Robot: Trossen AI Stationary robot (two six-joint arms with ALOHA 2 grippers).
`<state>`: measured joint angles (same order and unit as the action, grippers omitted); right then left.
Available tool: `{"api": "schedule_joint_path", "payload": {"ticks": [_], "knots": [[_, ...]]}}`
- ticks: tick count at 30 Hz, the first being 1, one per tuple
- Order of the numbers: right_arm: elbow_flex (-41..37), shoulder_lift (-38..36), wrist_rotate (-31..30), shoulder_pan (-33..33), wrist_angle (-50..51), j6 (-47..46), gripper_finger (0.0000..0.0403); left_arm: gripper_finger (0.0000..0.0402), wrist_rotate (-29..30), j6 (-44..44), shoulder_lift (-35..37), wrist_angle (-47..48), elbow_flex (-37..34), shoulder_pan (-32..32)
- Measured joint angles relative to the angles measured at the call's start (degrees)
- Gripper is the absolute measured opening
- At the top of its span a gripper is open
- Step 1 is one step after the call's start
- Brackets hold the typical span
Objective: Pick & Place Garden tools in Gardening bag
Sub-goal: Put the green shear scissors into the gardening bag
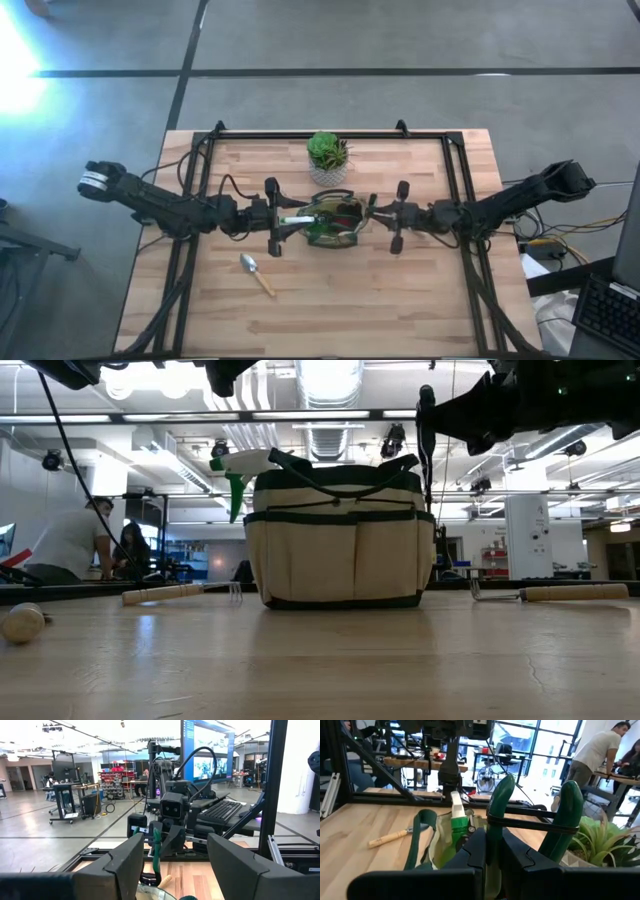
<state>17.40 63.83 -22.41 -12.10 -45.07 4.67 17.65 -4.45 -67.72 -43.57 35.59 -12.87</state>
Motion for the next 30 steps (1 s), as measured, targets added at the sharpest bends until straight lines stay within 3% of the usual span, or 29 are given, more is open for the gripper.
{"api": "schedule_joint_path", "payload": {"ticks": [7,16,21,26,30], "knots": [[-5.61,0.02,-0.02,0.13,-10.81,0.11,0.0020,0.0222,0.00,-0.02,0.00,0.00,0.00,-0.02],[-6.28,1.35,-0.02,0.15,-12.55,0.98,0.0020,0.0222,0.02,-0.06,0.00,-0.05,-0.02,0.00],[-4.30,7.35,0.00,0.15,-12.98,1.06,0.0020,0.0222,0.04,-0.06,0.00,-0.11,0.00,0.03],[-3.56,15.88,-0.04,0.48,-21.68,1.33,0.0020,0.0222,0.04,-0.06,0.00,-0.13,0.00,0.03],[-3.70,18.98,-0.16,1.36,-22.33,-0.78,0.0020,0.0222,0.04,-0.06,0.00,-0.09,0.00,0.03]]}}
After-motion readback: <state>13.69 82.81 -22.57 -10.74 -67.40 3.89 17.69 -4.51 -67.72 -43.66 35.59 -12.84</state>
